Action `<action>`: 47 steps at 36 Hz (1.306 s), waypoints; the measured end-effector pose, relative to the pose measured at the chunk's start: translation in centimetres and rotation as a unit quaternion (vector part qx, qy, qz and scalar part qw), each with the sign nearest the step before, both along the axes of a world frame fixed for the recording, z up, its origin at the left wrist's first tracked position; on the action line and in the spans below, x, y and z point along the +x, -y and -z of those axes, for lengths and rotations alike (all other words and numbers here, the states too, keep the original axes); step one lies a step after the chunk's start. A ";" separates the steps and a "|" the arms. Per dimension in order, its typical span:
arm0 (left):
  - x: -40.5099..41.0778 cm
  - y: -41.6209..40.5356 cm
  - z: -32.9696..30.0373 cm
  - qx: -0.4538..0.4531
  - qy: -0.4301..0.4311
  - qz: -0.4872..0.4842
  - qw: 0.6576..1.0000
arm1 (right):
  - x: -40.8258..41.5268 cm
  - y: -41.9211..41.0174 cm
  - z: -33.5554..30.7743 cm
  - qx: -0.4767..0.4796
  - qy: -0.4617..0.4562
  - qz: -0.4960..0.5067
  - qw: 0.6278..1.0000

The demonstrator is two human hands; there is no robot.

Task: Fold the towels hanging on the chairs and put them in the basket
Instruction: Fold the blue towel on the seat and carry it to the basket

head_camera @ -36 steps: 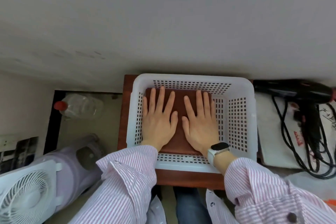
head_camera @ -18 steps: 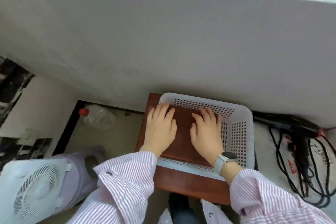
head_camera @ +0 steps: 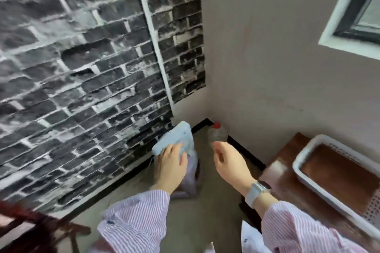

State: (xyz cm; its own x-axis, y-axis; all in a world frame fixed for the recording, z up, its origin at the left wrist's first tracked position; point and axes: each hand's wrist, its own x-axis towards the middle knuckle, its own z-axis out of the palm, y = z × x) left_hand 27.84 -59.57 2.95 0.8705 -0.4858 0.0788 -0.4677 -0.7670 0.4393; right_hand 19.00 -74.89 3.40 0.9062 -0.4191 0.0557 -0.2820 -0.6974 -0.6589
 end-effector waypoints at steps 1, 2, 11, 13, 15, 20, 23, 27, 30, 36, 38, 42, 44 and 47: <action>0.1 -3.4 -0.3 -0.011 -0.002 -0.022 1.000 | 0.7 -2.8 -0.3 0.005 0.000 -0.024 1.000; 0.0 -6.8 -0.7 -0.016 -0.002 -0.047 0.999 | 1.4 -5.7 -0.5 0.009 -0.001 -0.047 0.999; -3.2 -33.4 -3.5 -0.036 0.038 -0.272 0.961 | 5.7 -29.9 -2.7 -0.001 -0.016 -0.294 0.956; -3.8 -38.1 -4.1 -0.034 0.059 -0.313 0.947 | 6.5 -34.5 -3.0 -0.007 -0.019 -0.345 0.938; -4.3 -42.5 -4.5 -0.034 0.067 -0.350 0.934 | 7.3 -38.9 -3.5 -0.014 -0.019 -0.395 0.919; -4.1 -51.6 -5.6 -0.029 0.089 -0.420 0.903 | 10.0 -48.3 -4.6 -0.037 -0.016 -0.459 0.887; -2.5 -56.8 -6.1 -0.031 0.097 -0.442 0.891 | 12.8 -53.6 -4.9 -0.032 -0.013 -0.475 0.879; 1.1 -63.6 -7.1 -0.010 0.099 -0.452 0.886 | 18.2 -60.9 -4.9 -0.022 0.015 -0.466 0.885; 4.8 -68.8 -7.5 0.001 0.082 -0.456 0.886 | 23.5 -66.6 -5.0 -0.023 0.044 -0.445 0.894; 13.6 -77.3 -7.5 0.067 0.059 -0.415 0.905 | 33.8 -76.1 -5.4 -0.081 0.113 -0.411 0.901; 16.2 -79.1 -7.3 0.081 0.064 -0.393 0.914 | 36.1 -78.2 -5.5 -0.110 0.132 -0.385 0.907; 20.0 -81.7 -6.3 0.138 0.052 -0.354 0.923 | 39.3 -80.8 -5.5 -0.160 0.087 -0.365 0.913; 21.3 -82.5 -5.6 0.155 0.057 -0.346 0.924 | 40.5 -81.4 -5.1 -0.183 0.045 -0.365 0.912; 22.6 -83.7 -4.4 0.179 0.045 -0.335 0.924 | 41.1 -82.2 -4.4 -0.169 -0.014 -0.388 0.906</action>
